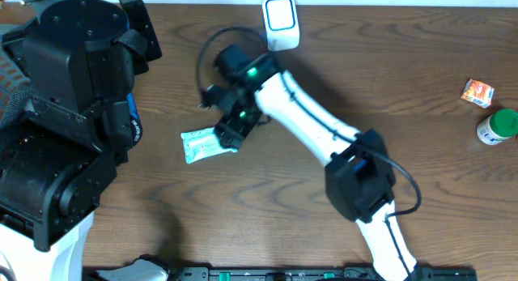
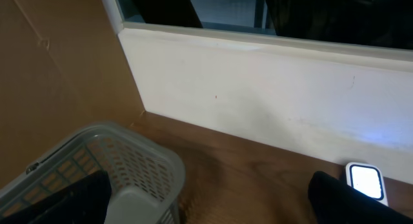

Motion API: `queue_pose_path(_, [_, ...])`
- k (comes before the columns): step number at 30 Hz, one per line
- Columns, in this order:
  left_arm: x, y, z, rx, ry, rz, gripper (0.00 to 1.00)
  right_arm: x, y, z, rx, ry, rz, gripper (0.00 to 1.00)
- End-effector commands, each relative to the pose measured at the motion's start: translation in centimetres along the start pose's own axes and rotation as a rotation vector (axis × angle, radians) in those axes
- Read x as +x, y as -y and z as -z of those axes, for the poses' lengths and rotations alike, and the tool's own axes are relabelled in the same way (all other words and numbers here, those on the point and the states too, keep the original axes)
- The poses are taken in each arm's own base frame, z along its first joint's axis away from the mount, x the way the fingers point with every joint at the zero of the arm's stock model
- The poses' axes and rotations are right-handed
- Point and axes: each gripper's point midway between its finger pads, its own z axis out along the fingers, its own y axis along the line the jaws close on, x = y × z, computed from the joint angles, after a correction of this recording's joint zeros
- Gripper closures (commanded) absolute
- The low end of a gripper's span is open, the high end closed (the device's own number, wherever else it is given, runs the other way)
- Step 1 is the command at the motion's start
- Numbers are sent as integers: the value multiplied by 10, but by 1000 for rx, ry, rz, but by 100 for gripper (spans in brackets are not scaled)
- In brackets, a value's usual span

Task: Scan the item barcode
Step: 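Reach the right gripper left and grasp the light-blue wipes pack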

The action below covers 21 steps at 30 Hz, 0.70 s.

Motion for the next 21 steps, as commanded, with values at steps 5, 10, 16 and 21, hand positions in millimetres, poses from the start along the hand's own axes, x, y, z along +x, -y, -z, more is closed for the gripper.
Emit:
queue_pose_path(5, [-3,-6,3,-9,9,23,2,-39,-43,-26,72,102,76,28])
queue_pose_path(10, [-3,-6,3,-9,9,23,2,-62,-62,-38,73,195,131,34])
queue_pose_path(16, [-3,-6,3,-9,9,23,2,-81,-49,-39,166,260,175,53])
queue_pose_path(21, [-3,-6,3,-9,9,23,2,-81,-33,-57,169,257,145,65])
